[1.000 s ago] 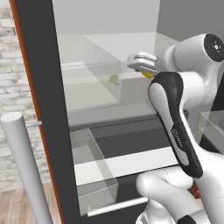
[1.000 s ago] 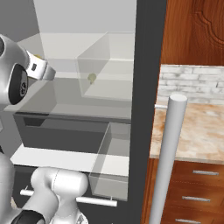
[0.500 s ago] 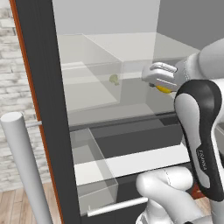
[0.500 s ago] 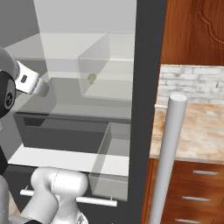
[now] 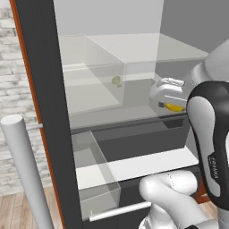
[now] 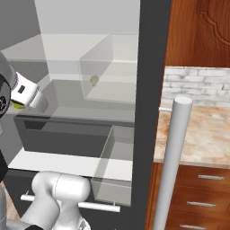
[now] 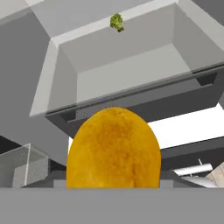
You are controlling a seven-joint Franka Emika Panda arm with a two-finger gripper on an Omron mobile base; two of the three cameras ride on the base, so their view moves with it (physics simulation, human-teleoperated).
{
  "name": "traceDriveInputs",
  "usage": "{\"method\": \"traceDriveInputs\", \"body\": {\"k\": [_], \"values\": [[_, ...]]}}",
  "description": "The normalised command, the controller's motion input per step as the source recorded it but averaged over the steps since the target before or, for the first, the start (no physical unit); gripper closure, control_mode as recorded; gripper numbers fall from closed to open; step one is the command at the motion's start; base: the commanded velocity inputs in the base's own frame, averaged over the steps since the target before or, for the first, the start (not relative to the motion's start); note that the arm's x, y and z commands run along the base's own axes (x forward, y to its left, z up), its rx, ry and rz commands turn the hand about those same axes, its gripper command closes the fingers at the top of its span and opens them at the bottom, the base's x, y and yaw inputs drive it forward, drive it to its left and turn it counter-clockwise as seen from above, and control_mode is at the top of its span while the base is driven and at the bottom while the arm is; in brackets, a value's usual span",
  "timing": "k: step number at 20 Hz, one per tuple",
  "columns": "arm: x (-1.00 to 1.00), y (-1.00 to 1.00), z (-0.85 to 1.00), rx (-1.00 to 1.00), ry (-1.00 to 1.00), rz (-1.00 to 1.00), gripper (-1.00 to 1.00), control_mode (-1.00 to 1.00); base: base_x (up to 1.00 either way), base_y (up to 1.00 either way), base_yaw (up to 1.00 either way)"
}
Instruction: Pick up the tangerine and mango from the fridge and place one fruit on each plate on the dining counter.
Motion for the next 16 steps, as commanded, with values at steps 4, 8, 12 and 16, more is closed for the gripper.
{"method": "traceDriveInputs", "body": {"k": [4,8,12,16], "values": [[-0.3,-0.16,-0.27,-0.14,0.33,0.08,1.0,-1.0,0.0,0.0,0.0],[-1.0,-0.23,-0.02,-0.04,0.05,0.02,1.0,-1.0,0.0,0.0,0.0],[-0.84,-0.18,-0.33,-0.01,0.0,0.0,1.0,-1.0,0.0,0.0,0.0],[-0.02,-0.18,-0.42,-0.02,0.05,0.0,1.0,-1.0,0.0,0.0,0.0]]}}
